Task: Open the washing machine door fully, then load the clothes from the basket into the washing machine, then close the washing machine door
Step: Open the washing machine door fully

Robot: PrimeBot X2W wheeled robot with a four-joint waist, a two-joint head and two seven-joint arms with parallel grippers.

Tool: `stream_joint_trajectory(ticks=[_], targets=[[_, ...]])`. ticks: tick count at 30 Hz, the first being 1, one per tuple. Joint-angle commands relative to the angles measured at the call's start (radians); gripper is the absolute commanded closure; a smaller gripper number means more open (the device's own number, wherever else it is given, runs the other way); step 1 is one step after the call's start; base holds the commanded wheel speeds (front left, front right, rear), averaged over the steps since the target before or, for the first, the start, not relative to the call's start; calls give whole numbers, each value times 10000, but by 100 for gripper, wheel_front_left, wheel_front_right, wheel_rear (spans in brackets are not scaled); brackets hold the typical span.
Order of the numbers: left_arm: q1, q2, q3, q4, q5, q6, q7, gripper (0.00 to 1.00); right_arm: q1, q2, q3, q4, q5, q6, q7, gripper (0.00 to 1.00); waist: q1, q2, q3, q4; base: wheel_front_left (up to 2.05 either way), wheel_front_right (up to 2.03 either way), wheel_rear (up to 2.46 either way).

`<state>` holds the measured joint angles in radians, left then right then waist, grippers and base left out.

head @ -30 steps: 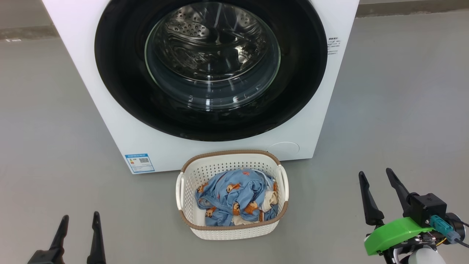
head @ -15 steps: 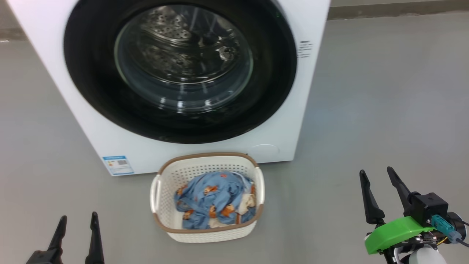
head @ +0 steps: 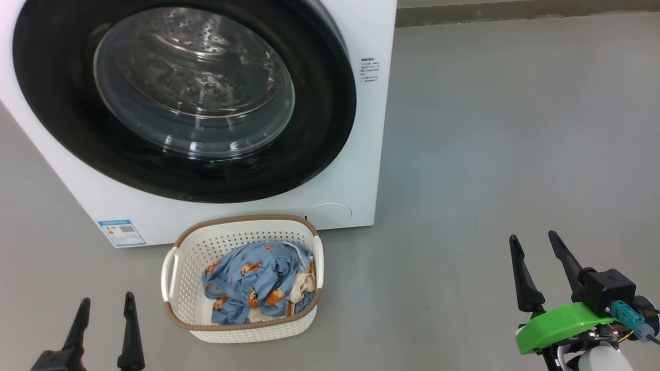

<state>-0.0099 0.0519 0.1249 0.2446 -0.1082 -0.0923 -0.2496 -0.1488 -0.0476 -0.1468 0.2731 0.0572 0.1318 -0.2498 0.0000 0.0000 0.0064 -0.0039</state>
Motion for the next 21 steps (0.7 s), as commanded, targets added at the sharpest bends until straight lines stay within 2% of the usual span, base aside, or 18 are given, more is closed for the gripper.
stream_joint_trajectory(ticks=[1, 21], targets=[[-370, 162, 358, -303, 42, -57, -122, 0, -270, -26, 240, -290, 69, -11, -120, 0, 0, 0, 1, 0, 29, 29, -59], [-78, 62, 275, -756, 61, -261, -122, 0, -338, -26, 292, -316, 226, -11, -120, 0, 0, 0, 7, 44, 2, 2, -4]])
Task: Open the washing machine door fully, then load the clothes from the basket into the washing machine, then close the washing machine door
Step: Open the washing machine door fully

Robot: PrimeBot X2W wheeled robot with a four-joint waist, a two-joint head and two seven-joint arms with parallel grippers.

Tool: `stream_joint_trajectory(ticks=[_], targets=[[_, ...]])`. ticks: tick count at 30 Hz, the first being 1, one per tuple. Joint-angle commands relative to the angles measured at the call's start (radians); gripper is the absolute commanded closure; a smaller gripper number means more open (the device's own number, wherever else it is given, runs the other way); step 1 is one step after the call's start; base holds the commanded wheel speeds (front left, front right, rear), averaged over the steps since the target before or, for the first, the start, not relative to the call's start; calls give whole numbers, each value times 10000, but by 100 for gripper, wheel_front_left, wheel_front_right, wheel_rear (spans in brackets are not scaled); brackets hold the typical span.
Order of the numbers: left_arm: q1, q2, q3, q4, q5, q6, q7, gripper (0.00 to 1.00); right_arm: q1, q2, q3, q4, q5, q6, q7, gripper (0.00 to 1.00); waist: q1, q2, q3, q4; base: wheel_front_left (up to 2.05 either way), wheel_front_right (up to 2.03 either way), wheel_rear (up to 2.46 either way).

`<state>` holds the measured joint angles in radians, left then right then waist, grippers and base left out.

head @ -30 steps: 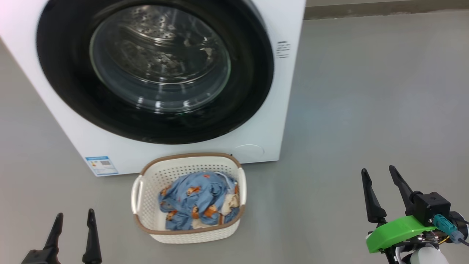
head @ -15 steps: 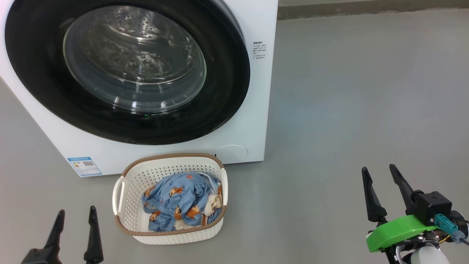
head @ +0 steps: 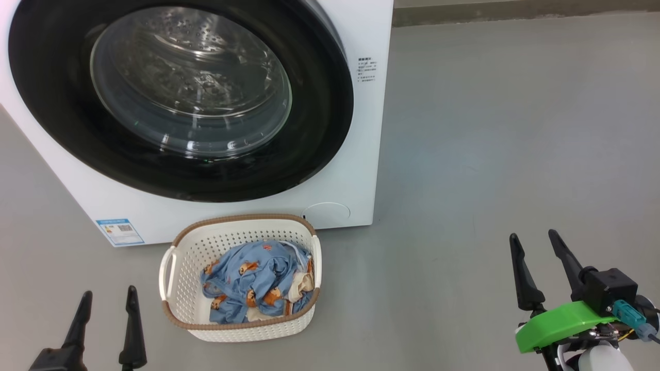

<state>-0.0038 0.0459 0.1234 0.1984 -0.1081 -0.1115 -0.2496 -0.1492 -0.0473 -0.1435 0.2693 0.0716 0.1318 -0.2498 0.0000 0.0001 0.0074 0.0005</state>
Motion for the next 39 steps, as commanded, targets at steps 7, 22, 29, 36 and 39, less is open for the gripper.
stream_joint_trajectory(ticks=[7, 22, 29, 36, 39], targets=[[-94, 91, 103, -497, 172, -94, -122, 0, -1173, -30, 102, -667, 648, -11, -120, 0, 0, -1, 355, 64, 0, 0, 0], [-447, 69, -445, -559, 317, -149, -122, 0, -3391, -39, -868, -399, 5417, -11, 138, 0, 0, -1, 1314, 533, 0, 0, 0], [-796, 88, -818, -480, 366, -172, -122, 0, -4509, -79, -1349, 301, 8450, -11, 1405, 100, 0, -1, 1856, 748, 0, 0, 0], [-1114, 83, -1127, -444, 291, -183, -122, 0, -5463, -508, -1370, 1050, 9200, -11, 2441, 100, 0, -1, 2258, 1017, 0, 0, 0], [-1223, 78, -1223, -476, 232, -185, -122, 0, -5900, -592, -1393, 1425, 9450, -11, 2996, 100, 0, -1, 2458, 1116, 0, 0, 0]])
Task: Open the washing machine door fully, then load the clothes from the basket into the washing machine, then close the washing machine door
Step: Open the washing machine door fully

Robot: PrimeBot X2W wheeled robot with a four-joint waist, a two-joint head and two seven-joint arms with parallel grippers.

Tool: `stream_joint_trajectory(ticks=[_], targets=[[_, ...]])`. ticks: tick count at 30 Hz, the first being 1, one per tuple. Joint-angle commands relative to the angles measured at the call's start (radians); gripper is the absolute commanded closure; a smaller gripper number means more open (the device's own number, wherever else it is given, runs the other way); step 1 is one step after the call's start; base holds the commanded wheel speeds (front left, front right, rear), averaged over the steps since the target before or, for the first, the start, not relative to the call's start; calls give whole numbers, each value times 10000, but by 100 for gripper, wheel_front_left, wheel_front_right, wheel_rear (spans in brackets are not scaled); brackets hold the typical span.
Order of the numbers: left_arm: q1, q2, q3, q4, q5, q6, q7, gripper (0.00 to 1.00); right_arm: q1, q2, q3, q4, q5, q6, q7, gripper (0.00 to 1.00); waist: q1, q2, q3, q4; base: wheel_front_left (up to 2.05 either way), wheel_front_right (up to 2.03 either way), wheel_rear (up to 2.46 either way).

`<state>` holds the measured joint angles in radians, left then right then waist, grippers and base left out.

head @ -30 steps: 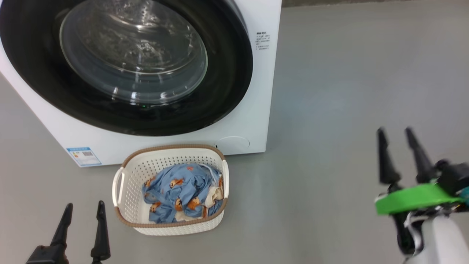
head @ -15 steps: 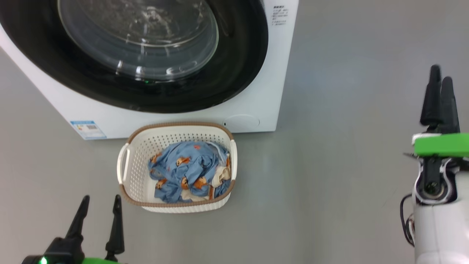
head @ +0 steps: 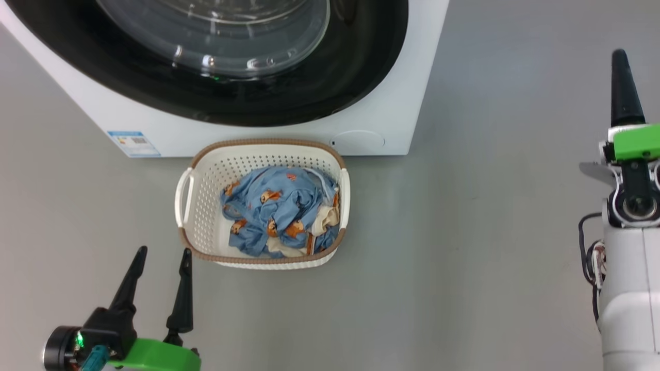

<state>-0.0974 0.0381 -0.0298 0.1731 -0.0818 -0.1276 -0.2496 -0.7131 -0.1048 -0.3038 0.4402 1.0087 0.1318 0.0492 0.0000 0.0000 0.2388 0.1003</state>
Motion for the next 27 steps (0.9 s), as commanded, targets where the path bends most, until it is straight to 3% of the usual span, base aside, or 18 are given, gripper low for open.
stream_joint_trajectory(ticks=[1, 18, 27], targets=[[-323, 155, 288, -229, -56, -25, -122, 0, -434, -18, 154, -131, 162, -11, 166, 100, 0, 0, 220, 146, 0, 0, 0], [-1281, 127, -331, -491, -519, -29, -122, 0, -4178, 264, -462, 2009, 114, -11, 3257, 100, 0, 0, 1601, 736, 0, 0, 0], [-1680, 124, -720, -454, -882, -30, -122, 0, -5443, 421, -558, 2781, -636, -11, 3949, 100, 0, 0, 2067, 1120, 0, 0, 0]])
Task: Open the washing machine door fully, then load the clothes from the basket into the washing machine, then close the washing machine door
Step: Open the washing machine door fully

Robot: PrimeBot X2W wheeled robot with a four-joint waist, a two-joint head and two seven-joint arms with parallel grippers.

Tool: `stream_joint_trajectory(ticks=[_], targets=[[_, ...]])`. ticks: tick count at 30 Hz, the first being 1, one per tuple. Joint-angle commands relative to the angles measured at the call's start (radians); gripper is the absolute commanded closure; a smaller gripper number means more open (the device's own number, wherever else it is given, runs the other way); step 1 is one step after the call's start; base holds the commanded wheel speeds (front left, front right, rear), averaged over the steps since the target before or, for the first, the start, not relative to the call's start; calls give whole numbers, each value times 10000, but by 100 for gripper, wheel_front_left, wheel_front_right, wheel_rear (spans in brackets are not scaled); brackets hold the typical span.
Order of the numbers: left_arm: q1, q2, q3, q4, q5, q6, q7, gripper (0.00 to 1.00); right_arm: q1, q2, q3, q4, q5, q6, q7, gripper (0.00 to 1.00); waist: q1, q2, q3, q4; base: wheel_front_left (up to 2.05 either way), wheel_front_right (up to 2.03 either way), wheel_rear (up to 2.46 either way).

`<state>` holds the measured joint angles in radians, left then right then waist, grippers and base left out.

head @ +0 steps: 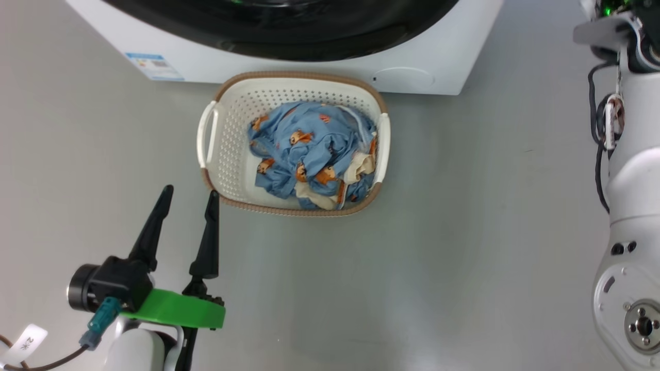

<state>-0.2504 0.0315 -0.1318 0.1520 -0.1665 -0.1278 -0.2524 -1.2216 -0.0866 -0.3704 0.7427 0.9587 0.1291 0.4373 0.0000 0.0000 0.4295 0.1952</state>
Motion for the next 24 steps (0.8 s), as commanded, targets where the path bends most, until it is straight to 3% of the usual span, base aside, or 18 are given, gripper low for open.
stream_joint_trajectory(ticks=[1, 24], targets=[[-183, 189, 266, -246, -97, -28, -93, 0, -479, 256, 113, -200, -212, 16, 102, 100, 0, 0, 203, 228, 0, 0, 0], [-457, 187, -270, -257, -693, -28, -93, 0, -2416, 361, -359, 1287, -1604, 16, -454, 100, 0, 0, 712, 1101, 0, 0, 0]])
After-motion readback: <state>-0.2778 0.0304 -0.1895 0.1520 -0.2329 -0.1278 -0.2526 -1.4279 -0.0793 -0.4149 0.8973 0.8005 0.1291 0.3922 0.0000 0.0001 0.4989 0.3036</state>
